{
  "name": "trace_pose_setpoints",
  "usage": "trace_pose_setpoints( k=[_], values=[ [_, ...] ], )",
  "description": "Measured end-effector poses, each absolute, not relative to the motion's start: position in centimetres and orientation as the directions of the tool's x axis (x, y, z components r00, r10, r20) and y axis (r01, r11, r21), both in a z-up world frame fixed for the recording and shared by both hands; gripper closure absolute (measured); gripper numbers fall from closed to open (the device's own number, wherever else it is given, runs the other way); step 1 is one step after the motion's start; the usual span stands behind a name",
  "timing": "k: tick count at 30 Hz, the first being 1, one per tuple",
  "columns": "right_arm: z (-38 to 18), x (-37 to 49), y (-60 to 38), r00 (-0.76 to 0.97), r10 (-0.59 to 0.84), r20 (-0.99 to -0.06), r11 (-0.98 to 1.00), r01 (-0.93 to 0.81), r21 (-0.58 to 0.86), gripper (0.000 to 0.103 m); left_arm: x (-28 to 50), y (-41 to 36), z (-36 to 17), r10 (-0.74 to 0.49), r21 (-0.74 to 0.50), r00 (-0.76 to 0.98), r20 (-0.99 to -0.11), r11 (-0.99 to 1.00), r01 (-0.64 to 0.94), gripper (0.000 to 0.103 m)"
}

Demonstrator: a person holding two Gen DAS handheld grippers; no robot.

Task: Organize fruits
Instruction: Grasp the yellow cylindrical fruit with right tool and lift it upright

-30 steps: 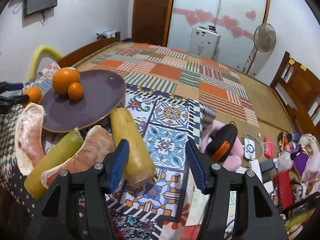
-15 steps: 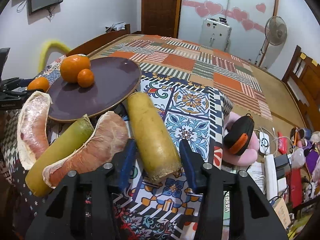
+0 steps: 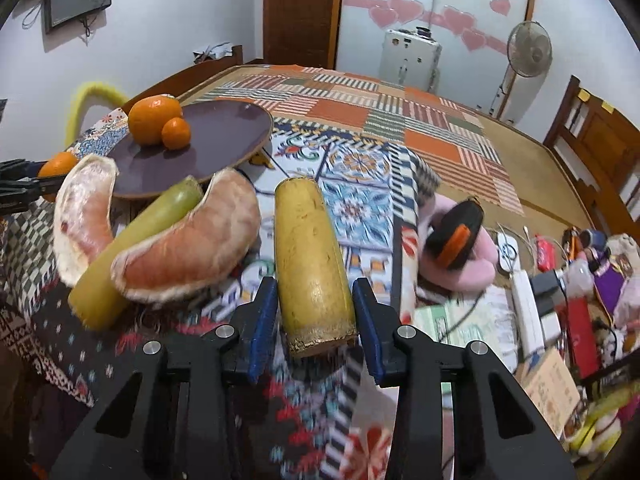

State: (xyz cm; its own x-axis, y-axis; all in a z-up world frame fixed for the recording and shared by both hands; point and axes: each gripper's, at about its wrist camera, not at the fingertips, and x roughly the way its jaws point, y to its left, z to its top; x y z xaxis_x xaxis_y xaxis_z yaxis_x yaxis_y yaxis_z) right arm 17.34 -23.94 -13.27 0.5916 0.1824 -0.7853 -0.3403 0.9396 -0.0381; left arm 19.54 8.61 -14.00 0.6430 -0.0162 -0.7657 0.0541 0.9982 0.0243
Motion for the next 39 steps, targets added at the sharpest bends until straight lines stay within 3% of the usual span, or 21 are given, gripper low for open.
trace_pose_setpoints(
  k=[7, 26, 39],
  values=[
    [-12.3, 15.5, -23.6, 0.588, 0.177, -0.789, 0.930, -0.362, -0.061, 0.068, 16.9, 6.6, -13.7, -0.049, 0.030, 0.644, -0.764, 0.993, 0.111, 0.039],
    [-13.8, 20.7, -21.0, 0.562, 0.163, -0.811, 0.922, -0.380, -0.077, 0.068, 18.2, 5.9, -13.2, -0.055, 0.033, 0.684, -0.727, 0.993, 0.115, 0.039],
    [-8.1, 19.0, -22.5, 0.689, 0.222, -0.690, 0.943, -0.331, -0.028, 0.069, 20.7, 5.2, -10.6, -0.050, 0.020, 0.736, -0.675, 0.996, 0.086, 0.039]
  ],
)
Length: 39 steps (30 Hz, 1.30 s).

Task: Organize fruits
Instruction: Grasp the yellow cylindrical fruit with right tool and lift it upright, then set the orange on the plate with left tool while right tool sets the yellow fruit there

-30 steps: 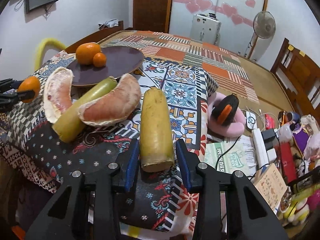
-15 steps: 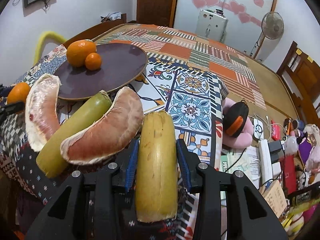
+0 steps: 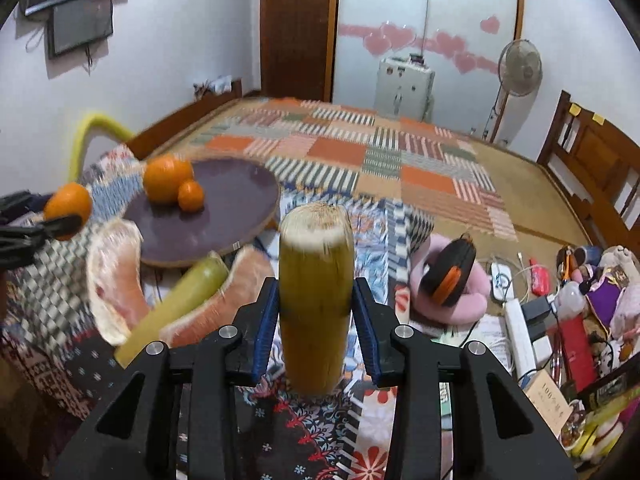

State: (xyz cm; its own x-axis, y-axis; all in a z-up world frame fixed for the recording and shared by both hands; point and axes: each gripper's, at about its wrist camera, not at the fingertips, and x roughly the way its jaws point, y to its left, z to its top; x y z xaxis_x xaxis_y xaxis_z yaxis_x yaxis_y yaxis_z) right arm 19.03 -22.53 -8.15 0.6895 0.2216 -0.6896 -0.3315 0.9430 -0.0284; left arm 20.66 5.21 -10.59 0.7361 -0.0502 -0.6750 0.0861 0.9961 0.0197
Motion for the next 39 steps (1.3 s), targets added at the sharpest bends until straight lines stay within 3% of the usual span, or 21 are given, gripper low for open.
trace_pose_setpoints(
  k=[7, 27, 39],
  values=[
    [-6.5, 19.9, -21.3, 0.723, 0.262, -0.640, 0.936, -0.352, -0.015, 0.069, 23.4, 4.5, -11.0, -0.054, 0.014, 0.729, -0.683, 0.996, 0.087, 0.039],
    [-7.3, 23.6, -16.2, 0.693, 0.376, -0.615, 0.894, -0.445, 0.045, 0.070, 27.1, 3.5, -12.3, -0.028, 0.029, 0.732, -0.681, 0.997, 0.065, 0.039],
    [-9.7, 26.2, -13.5, 0.624, 0.394, -0.675, 0.873, -0.483, 0.063, 0.070, 28.2, 2.5, -13.7, -0.060, 0.018, 0.691, -0.721, 0.994, 0.105, 0.039]
  ],
)
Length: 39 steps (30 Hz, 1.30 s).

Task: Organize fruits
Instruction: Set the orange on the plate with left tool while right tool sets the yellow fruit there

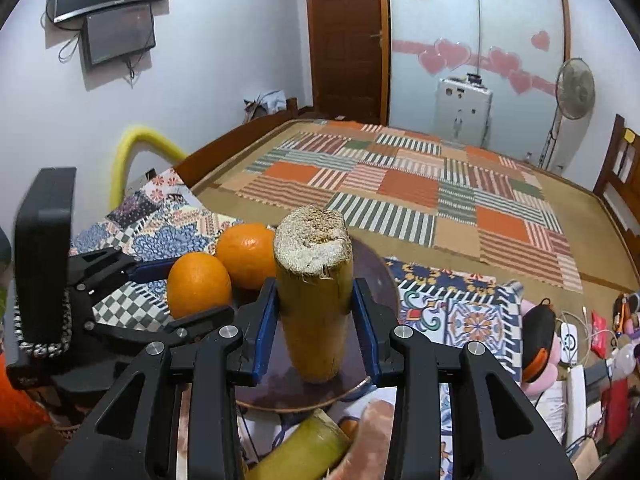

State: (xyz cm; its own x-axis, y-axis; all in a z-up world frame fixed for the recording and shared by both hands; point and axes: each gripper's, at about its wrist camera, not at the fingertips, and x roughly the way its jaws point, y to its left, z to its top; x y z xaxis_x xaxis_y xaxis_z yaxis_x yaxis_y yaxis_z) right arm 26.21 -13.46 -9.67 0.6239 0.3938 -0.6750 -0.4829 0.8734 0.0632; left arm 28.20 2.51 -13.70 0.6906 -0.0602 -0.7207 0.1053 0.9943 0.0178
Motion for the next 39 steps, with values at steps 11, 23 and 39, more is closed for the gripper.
trace_pose_setpoints(
  k=[11, 23, 39],
  values=[
    [-10.4, 29.2, -12.9, 0.589, 0.394, -0.706, 0.882, -0.458, 0.109, 0.070, 28.9, 2.4, -13.7, -0.070, 0.008, 0.692, -0.718, 0.994, 0.109, 0.038],
    [-10.5, 30.1, -12.0, 0.591, 0.337, -0.733, 0.893, -0.448, 0.050, 0.068, 28.5, 2.2, -12.0, -0.047, 0.048, 0.744, -0.666, 0.993, 0.105, 0.032],
    [-7.6, 26.4, -13.7, 0.651, 0.317, -0.690, 0.898, -0.439, -0.001, 0.059, 25.0, 2.7, -8.8, -0.028, 0.057, 0.780, -0.625, 0.995, 0.082, 0.032]
  ],
)
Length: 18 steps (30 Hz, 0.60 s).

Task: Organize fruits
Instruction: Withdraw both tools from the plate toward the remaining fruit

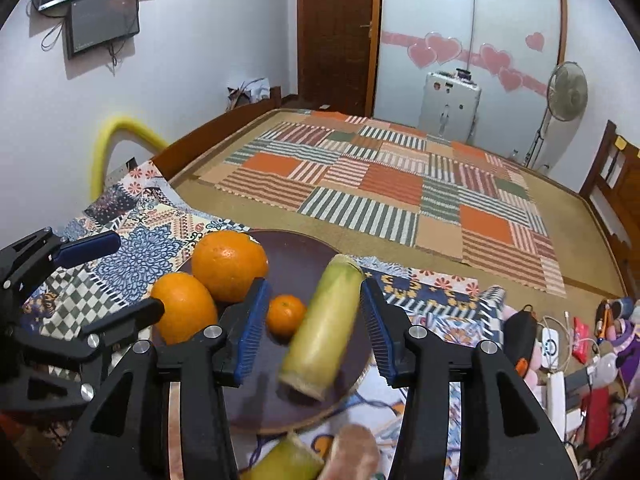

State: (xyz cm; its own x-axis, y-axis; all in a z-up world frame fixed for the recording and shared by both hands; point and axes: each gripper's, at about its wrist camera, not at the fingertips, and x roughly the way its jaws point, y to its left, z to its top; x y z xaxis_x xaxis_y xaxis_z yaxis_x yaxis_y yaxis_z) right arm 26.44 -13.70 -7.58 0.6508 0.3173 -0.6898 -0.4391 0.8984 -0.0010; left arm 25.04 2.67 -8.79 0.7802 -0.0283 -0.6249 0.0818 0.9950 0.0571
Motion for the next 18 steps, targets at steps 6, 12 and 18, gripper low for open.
trace_pose_setpoints(
  k=[6, 12, 18],
  values=[
    [-6.2, 22.8, -15.3, 0.681, 0.316, -0.660, 0.908, -0.420, 0.001, 0.058, 22.5, 2.4, -8.0, -0.033, 0.049, 0.780, -0.625, 0.995, 0.082, 0.031],
    [-5.9, 19.0, -16.3, 0.707, 0.300, -0.640, 0.915, -0.404, -0.017, 0.055, 19.2, 2.0, -8.1, -0.041, 0.051, 0.776, -0.630, 0.994, 0.094, 0.027],
    [-7.2, 15.8, -17.2, 0.718, 0.287, -0.634, 0.921, -0.390, -0.025, 0.047, 16.3, 1.6, -9.2, -0.047, 0.046, 0.759, -0.650, 0.994, 0.101, 0.025]
  ],
)
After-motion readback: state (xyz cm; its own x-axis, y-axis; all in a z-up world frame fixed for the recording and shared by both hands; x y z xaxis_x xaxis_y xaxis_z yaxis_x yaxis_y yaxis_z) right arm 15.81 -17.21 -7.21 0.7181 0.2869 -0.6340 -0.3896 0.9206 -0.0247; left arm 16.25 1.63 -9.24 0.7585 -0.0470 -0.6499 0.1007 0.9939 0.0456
